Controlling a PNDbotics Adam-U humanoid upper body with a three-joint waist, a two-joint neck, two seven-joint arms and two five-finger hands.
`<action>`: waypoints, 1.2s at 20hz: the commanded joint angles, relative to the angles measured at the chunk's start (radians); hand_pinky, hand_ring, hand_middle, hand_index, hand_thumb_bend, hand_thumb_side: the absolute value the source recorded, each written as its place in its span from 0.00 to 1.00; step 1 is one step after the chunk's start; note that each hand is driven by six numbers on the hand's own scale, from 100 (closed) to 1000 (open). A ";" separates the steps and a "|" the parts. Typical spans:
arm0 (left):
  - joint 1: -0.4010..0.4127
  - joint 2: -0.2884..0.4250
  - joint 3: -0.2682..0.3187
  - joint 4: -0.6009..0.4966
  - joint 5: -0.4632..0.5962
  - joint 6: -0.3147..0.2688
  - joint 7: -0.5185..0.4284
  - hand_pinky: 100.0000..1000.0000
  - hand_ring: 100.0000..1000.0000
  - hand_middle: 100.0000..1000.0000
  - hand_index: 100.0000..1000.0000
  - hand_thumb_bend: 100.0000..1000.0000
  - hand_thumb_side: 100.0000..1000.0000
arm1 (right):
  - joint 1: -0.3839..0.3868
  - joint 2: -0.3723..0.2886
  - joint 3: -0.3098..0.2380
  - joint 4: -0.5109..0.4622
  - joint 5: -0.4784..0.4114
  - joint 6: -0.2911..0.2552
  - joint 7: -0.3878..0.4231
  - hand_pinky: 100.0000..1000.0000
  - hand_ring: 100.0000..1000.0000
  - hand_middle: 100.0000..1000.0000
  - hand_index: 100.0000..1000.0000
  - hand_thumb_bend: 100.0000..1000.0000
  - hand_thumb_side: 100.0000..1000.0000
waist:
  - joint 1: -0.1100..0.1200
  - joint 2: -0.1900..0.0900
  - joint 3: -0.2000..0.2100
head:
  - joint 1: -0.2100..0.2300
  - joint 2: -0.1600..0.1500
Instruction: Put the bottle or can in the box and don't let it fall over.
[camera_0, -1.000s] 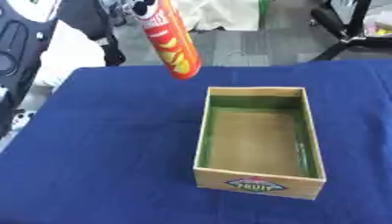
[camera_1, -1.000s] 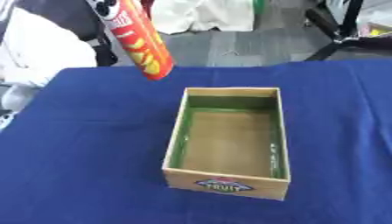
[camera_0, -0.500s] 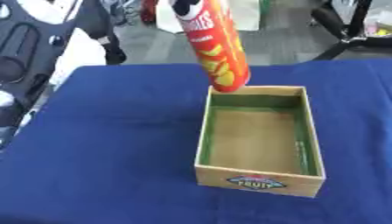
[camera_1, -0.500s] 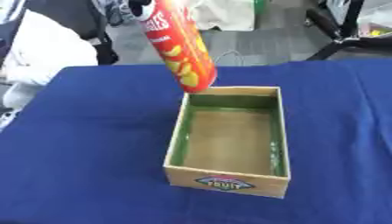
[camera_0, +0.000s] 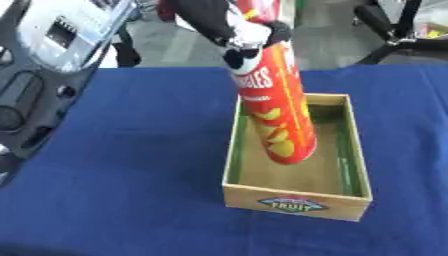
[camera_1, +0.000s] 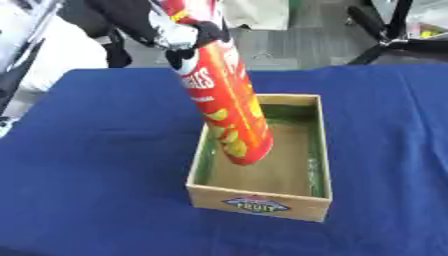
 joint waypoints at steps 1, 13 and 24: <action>-0.005 0.040 0.003 -0.037 -0.022 -0.009 -0.005 0.00 0.17 0.30 0.16 0.03 0.00 | -0.010 -0.015 -0.013 -0.012 0.002 -0.001 -0.004 0.92 0.66 0.66 0.99 0.00 0.76 | -0.008 -0.009 0.000 | 0.002 -0.001; 0.036 0.031 -0.043 0.018 -0.153 -0.107 0.021 0.00 0.19 0.32 0.19 0.13 0.00 | -0.006 -0.007 -0.016 -0.012 0.007 -0.007 -0.006 0.92 0.66 0.66 0.99 0.00 0.76 | -0.019 0.009 -0.014 | 0.009 -0.022; 0.030 0.000 -0.033 0.105 -0.168 -0.149 0.056 0.00 0.19 0.31 0.19 0.07 0.00 | -0.008 0.000 -0.017 -0.012 0.015 -0.002 -0.004 0.92 0.66 0.66 1.00 0.00 0.77 | -0.019 0.026 -0.016 | 0.009 -0.021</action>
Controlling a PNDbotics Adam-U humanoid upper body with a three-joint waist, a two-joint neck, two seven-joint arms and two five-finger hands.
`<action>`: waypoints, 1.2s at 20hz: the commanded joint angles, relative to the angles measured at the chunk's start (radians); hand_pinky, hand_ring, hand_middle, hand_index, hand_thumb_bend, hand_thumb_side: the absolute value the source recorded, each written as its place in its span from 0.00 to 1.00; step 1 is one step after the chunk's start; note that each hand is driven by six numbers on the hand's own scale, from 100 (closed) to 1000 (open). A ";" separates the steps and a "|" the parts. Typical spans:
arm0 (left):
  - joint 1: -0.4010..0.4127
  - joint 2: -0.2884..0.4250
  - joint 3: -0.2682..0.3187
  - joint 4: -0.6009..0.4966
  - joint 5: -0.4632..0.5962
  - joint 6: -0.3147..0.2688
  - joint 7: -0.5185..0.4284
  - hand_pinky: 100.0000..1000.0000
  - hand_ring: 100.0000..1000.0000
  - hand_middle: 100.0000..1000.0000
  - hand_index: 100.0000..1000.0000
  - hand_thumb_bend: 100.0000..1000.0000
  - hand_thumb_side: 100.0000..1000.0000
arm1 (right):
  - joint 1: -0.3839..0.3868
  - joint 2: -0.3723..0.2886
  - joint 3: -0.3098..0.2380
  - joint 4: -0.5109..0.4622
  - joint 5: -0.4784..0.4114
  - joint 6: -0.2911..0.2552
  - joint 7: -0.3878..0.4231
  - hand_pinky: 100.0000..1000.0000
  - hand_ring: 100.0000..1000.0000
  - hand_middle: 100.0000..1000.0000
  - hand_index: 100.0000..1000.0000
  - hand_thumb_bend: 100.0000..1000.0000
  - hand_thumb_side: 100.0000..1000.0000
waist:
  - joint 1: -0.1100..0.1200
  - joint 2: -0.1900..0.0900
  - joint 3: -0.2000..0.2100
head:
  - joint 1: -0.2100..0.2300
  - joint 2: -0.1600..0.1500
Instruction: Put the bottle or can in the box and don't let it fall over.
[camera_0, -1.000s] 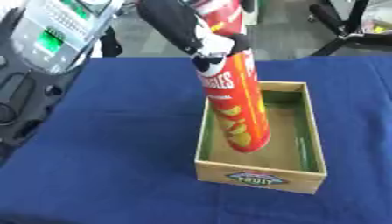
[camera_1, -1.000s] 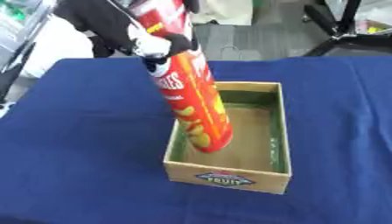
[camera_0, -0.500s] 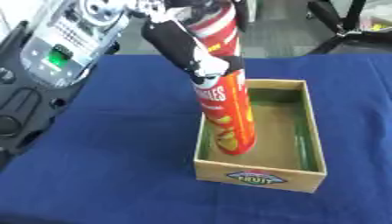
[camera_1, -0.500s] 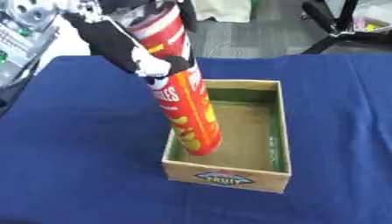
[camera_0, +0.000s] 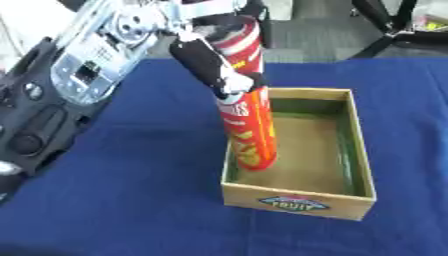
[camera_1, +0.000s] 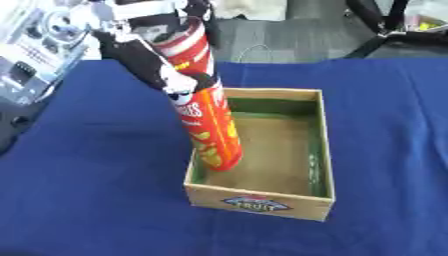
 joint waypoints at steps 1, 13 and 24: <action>-0.023 0.004 0.020 0.005 0.002 -0.007 0.007 0.00 0.20 0.32 0.21 0.08 0.00 | -0.009 -0.010 -0.012 -0.012 0.008 0.002 0.000 0.92 0.66 0.66 1.00 0.00 0.77 | -0.004 -0.012 -0.002 | 0.003 -0.011; -0.066 -0.076 0.009 0.077 -0.067 -0.037 0.028 0.58 0.69 0.66 0.56 0.25 0.00 | -0.014 -0.002 -0.008 -0.012 0.006 0.009 0.006 0.92 0.66 0.65 1.00 0.00 0.77 | 0.004 -0.011 -0.015 | 0.009 -0.022; -0.058 -0.085 0.017 0.107 -0.134 -0.108 0.023 1.00 0.97 0.95 0.87 0.67 0.69 | -0.013 0.000 -0.010 -0.012 0.002 0.010 0.005 0.92 0.66 0.65 1.00 0.00 0.77 | 0.006 -0.018 -0.017 | 0.012 -0.026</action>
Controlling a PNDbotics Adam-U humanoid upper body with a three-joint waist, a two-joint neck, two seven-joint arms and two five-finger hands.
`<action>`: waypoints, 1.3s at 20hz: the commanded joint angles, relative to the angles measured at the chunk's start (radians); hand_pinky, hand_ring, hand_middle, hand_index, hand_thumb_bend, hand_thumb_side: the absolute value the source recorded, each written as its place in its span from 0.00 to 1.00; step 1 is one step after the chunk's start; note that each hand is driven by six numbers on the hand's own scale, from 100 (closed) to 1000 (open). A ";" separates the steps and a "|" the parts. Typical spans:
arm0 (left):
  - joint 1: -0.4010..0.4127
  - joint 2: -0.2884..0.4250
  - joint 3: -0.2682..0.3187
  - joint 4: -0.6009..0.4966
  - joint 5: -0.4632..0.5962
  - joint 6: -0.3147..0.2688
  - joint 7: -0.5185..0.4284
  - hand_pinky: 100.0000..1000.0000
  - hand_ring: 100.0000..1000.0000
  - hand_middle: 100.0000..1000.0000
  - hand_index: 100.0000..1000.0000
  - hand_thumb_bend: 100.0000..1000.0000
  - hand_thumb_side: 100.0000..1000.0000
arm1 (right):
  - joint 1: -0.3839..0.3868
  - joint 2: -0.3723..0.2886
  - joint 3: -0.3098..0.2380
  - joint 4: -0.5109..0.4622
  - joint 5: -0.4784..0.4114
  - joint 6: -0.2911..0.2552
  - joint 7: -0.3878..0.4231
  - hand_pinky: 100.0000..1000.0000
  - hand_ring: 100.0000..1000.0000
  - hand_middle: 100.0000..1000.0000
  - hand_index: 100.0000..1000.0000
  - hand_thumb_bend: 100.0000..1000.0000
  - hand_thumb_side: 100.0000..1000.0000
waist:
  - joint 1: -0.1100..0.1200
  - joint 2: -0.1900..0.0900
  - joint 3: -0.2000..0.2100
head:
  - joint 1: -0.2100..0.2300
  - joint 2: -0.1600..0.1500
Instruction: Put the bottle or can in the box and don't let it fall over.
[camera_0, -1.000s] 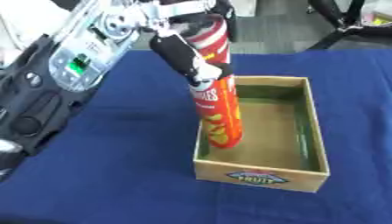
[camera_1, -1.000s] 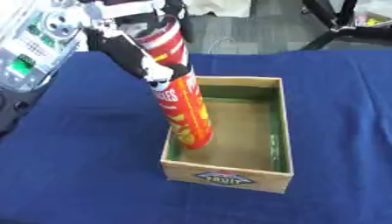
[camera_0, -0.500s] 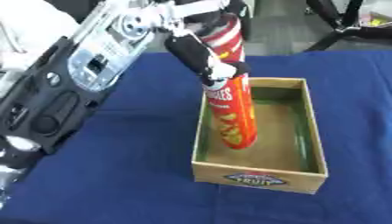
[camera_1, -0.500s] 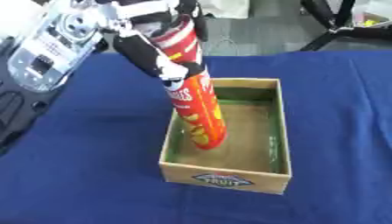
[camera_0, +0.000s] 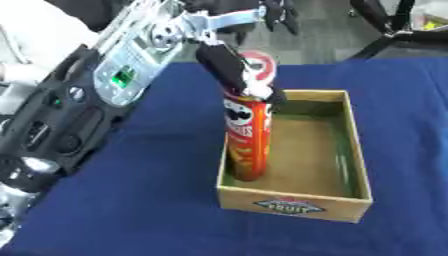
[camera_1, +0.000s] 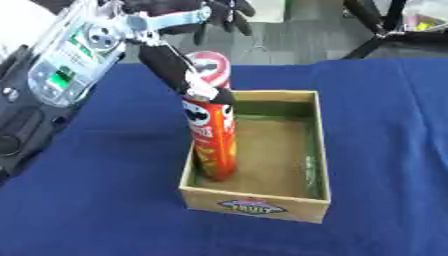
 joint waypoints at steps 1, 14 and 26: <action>-0.019 0.009 0.022 -0.007 0.001 -0.006 0.018 1.00 0.97 0.94 0.86 0.65 0.69 | -0.011 -0.018 -0.011 -0.012 0.001 0.000 -0.002 0.92 0.66 0.65 1.00 0.00 0.77 | -0.007 -0.022 0.000 | 0.004 -0.008; 0.005 0.040 0.140 -0.129 0.224 0.130 0.142 0.73 0.86 0.83 0.80 0.31 0.65 | -0.003 -0.032 -0.014 -0.012 -0.005 -0.012 -0.005 0.92 0.66 0.66 0.99 0.00 0.76 | -0.019 -0.044 0.026 | -0.006 0.019; 0.204 0.180 0.317 -0.322 0.639 0.230 0.528 0.55 0.83 0.82 0.79 0.00 0.70 | 0.012 -0.032 -0.030 -0.012 -0.006 -0.021 -0.023 0.92 0.68 0.67 0.99 0.00 0.77 | -0.054 -0.071 0.069 | -0.120 0.061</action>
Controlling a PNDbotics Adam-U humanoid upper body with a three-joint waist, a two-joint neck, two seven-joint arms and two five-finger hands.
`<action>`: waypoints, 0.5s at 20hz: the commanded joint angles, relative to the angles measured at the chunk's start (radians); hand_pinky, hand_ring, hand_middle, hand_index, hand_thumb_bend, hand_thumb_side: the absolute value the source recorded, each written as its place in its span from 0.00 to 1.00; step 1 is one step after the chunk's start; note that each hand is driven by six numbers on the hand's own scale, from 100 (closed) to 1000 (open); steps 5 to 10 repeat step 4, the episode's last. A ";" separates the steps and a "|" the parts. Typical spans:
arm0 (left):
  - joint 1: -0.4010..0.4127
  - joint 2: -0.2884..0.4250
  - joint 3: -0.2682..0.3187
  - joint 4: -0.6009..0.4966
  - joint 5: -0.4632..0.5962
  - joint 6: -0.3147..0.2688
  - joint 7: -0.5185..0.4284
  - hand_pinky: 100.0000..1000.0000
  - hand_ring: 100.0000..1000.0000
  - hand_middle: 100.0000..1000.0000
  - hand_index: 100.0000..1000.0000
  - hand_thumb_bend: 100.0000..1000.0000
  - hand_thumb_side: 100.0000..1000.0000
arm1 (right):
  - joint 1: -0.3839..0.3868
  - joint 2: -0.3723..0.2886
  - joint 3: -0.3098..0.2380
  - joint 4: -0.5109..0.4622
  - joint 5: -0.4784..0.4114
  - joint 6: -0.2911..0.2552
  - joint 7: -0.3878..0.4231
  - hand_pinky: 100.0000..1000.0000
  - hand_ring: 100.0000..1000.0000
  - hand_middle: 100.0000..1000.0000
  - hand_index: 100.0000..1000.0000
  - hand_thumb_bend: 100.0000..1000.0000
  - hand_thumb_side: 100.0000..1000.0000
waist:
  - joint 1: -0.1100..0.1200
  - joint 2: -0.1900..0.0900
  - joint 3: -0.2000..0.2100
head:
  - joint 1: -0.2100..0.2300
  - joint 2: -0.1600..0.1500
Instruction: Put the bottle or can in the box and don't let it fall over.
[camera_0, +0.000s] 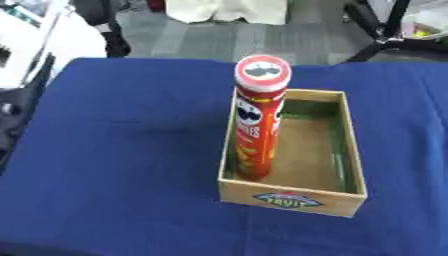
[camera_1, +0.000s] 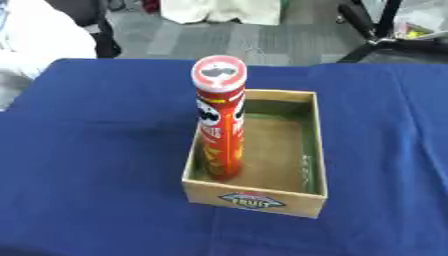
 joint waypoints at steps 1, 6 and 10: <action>0.042 0.057 0.050 -0.084 0.117 -0.001 0.112 0.55 0.83 0.82 0.79 0.00 0.69 | -0.005 -0.023 -0.017 -0.012 -0.002 -0.002 -0.008 0.92 0.68 0.67 0.99 0.00 0.77 | -0.009 -0.024 0.005 | -0.032 0.015; 0.128 0.076 0.078 -0.155 0.196 -0.021 0.192 0.54 0.83 0.82 0.80 0.00 0.67 | -0.004 -0.018 -0.019 -0.012 0.001 -0.002 -0.010 0.92 0.68 0.67 1.00 0.00 0.78 | -0.020 -0.029 0.012 | -0.044 0.023; 0.128 0.076 0.078 -0.155 0.196 -0.021 0.192 0.54 0.83 0.82 0.80 0.00 0.67 | -0.004 -0.018 -0.019 -0.012 0.001 -0.002 -0.010 0.92 0.68 0.67 1.00 0.00 0.78 | -0.020 -0.029 0.012 | -0.044 0.023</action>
